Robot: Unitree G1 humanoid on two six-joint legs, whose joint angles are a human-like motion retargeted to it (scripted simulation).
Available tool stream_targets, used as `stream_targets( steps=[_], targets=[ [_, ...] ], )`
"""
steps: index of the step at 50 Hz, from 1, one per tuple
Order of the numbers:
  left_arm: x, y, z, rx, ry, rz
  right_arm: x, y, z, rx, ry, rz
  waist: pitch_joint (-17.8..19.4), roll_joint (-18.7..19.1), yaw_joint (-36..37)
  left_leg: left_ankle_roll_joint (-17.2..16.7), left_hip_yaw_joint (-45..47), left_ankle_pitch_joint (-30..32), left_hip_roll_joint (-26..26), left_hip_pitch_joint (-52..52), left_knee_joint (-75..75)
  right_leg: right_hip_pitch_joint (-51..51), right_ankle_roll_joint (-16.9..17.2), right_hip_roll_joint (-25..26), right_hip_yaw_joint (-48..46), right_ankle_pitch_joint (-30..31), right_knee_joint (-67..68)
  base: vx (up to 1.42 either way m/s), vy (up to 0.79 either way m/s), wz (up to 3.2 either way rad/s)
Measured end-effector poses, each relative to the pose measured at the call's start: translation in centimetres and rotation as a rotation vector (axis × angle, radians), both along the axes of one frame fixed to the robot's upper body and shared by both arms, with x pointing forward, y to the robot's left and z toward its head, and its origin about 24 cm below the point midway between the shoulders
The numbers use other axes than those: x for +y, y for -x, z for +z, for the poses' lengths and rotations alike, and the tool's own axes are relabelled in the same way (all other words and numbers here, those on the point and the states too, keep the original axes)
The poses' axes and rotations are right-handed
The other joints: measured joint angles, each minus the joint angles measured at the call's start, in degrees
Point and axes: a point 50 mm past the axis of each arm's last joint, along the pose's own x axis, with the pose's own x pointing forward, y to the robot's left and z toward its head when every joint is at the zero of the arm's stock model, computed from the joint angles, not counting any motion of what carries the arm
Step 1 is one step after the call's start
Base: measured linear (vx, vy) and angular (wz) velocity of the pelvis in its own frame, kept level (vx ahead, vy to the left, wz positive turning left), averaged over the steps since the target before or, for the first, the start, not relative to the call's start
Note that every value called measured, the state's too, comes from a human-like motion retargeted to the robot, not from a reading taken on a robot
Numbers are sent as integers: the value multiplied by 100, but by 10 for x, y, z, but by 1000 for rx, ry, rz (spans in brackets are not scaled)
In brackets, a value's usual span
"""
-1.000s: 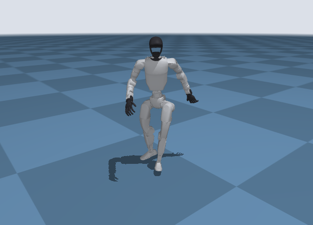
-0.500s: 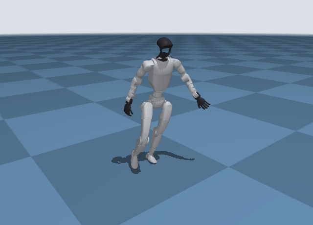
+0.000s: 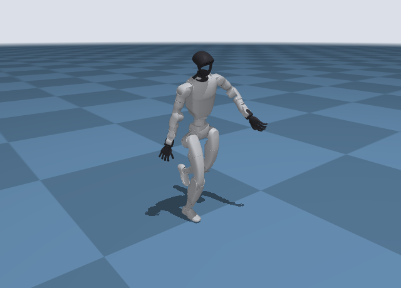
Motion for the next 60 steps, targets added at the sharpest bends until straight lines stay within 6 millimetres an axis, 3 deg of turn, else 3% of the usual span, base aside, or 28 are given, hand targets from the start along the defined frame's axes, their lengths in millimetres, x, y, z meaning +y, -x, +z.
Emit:
stream_targets(
  steps=[3, 5, 8, 10, 12, 15, 18, 20, 21, 22, 25, 26, 28, 30, 33, 35, 37, 39, 41, 43, 45, 48, 50, 53, 55, 56, 58, 60],
  targets=[
    [56, 99, -59, 405, -154, 262, -2, -112, 29, -297, 99, 206, -395, -118, 765, 701, 603, -1182, 426, -1815, 2451, 245, 12, 182, -106, -473, 68, 97, -40, -4],
    [95, 183, -69, 664, -291, 452, 10, -187, 66, -532, 139, 392, -642, -398, 1423, 873, 729, -1784, 203, -2642, 3008, 763, 126, 290, 9, -477, -495, 108, -34, -59],
    [141, 312, -36, 940, -392, 863, 57, -276, 148, -918, 105, 745, -992, -1278, 2543, 993, 1276, -2034, -353, -3383, 2124, 1768, 570, 97, 559, 396, -2086, 119, -26, -111],
    [154, 391, 6, 999, -374, 1221, 104, -305, 213, -1151, 37, 1011, -1164, -2087, 3331, 1069, 1855, -1825, -740, -3509, 520, 2266, 1020, -313, 1065, 1519, -3059, 129, -14, -162],
    [150, 452, 48, 950, -305, 1569, 156, -308, 279, -1374, -40, 1276, -1210, -2675, 4173, 942, 2279, -1284, -995, -3133, -1791, 2646, 1462, -579, 1509, 2913, -3679, 139, -12, -213],
    [133, 508, 94, 827, -189, 1940, 228, -270, 382, -1729, -191, 1674, -1211, -2720, 5144, 133, 2514, -794, -504, -2372, -4388, 3451, 1588, -69, 1409, 4495, -4308, 143, -24, -207],
    [112, 538, 117, 889, -167, 2075, 279, -197, 459, -2045, -405, 2018, -1235, -2383, 5399, -496, 2445, -1314, -39, -2156, -5396, 4180, 1588, 261, 722, 4770, -4550, 134, 11, -101],
    [100, 552, 125, 925, -169, 2120, 300, -148, 483, -2177, -681, 2150, -1228, -2170, 5339, -511, 2073, -1724, -61, -2112, -5515, 4599, 1588, 186, 552, 4592, -4554, 131, 51, -2],
    [96, 555, 123, 906, -156, 2141, 307, -131, 487, 2115, 849, -2084, -1152, -2090, 5254, -373, 1870, -1751, -247, -2001, -5449, 4843, 1588, 41, 655, 4569, -4554, 131, 63, 52],
    [93, 555, 119, 876, -138, 2161, 313, -117, 488, 2044, 1016, -2019, -1040, -2012, 5162, -220, 1687, -1756, -444, -1856, -5347, 5100, 1560, -97, 755, 4520, -4554, 128, 61, 89],
    [100, 532, 82, 706, -33, 2159, 319, -105, 478, 1897, 1484, -1947, -387, -1727, 4973, 289, 1386, -1855, -925, -1090, -4696, 5784, 1165, -384, 632, 3770, -4221, 120, 37, 80],
    [103, 513, 58, 747, -4, 2100, 320, -115, 464, -1864, -1483, 2015, -240, -1596, 5124, 464, 1464, -2210, -904, -942, -4249, 5178, 1007, -541, 508, 2756, -2730, 109, 25, 1],
    [113, 457, 7, 758, 43, 1936, 315, -148, 434, -1778, -1341, 1884, 55, -1758, 5219, 703, 1556, -3001, -1160, -1169, -3233, 3499, 648, -1114, 432, 936, 206, 98, 24, 18],
    [116, 380, -42, 690, 114, 1726, 294, -192, 391, -1757, -1168, 1557, 399, -1951, 4949, 619, 1523, -3718, -1434, -1286, -2439, 2180, 190, -1614, 464, -269, 2011, 98, 19, 93],
    [96, 240, -91, 580, 177, 1264, 227, -236, 281, -1640, -828, 963, 535, -1924, 3928, 274, 1149, -4100, -1497, -803, -2311, 754, -107, -1257, 870, -825, 3014, 107, 13, 126],
    [77, 145, -91, 467, 109, 893, 165, -224, 196, -1423, -572, 673, 194, -1757, 2880, 75, 700, -3979, -1306, -378, -2749, -97, -76, -637, 1022, -683, 2989, 114, 9, 163],
    [59, 59, -65, 306, -7, 539, 94, -177, 126, -1096, -331, 551, -395, -1361, 1631, -143, 189, -3464, -870, -9, -3416, -760, -44, -207, 772, -312, 2342, 123, 2, 193],
    [26, -12, -28, 139, -74, 230, 20, -103, 82, -707, -145, 504, -1009, -754, 398, -456, -340, -2511, -302, 230, -4084, -1097, 14, 59, 365, 227, 1113, 133, -10, 231],
    [-21, -65, 14, -20, -40, -26, -45, -11, 69, -325, -28, 413, -1451, -105, -711, -894, -871, -1213, 255, 412, -4663, -974, 123, 195, 0, 791, -637, 144, -25, 270],
    [-76, -103, 68, -205, 58, -249, -91, 84, 81, -11, 61, 199, -1575, 272, -1630, -1379, -1298, 87, 611, 685, -5062, -440, 294, 88, -358, 1227, -2474, 152, -40, 278],
    [-132, -127, 137, -413, 135, -457, -111, 171, 106, 224, 130, -125, -1414, 237, -2261, -1637, -1364, 1072, 676, 1157, -5272, 249, 652, -241, -771, 1553, -3809, 152, -45, 216],
    [-205, -127, 235, -700, 94, -740, -86, 277, 142, 457, 151, -624, -1190, -106, -2487, -1637, -767, 1549, 859, 1715, -5199, 754, 1027, -379, -932, 1559, -4514, 137, -68, 84],
    [-237, -115, 283, -871, 67, -856, -58, 322, 162, 554, 174, -858, -1057, -326, -2392, -1471, -251, 1318, 1000, 2033, -4998, 924, 1027, -293, -679, 1317, -4554, 127, -83, -26],
    [-235, -105, 325, -1084, 200, -816, -45, 338, 170, 585, 274, -985, -694, -732, -2147, -928, 637, 303, 766, 2472, -4317, 1353, 795, -362, -435, 2265, -4317, 123, -69, -122],
    [-200, -108, 318, -1131, 373, -657, -57, 320, 158, 499, 368, -1006, -307, -826, -2085, -584, 1273, -719, 783, 2559, -3436, 1653, 422, -201, -181, 2368, -3773, 118, -56, -172],
    [-169, -112, 294, -1100, 423, -533, -73, 294, 144, 381, 420, -1003, -134, -731, -2131, -419, 1525, -1413, 959, 2340, -2701, 1567, 270, 12, -70, 1762, -3071, 115, -47, -182],
    [-102, -106, 218, -949, 477, -251, -103, 224, 115, 86, 497, -1004, -38, -477, -2256, -22, 1756, -2834, 1268, 1489, -1057, 1129, 180, 368, 93, 764, -1589, 112, -37, -176],
    [-40, -69, 110, -637, 447, 39, -117, 132, 84, -251, 463, -1012, -180, -182, -2214, 409, 1678, -3954, 1386, 329, 356, 728, 322, 641, 253, 177, -615, 113, -21, -173]
  ],
)
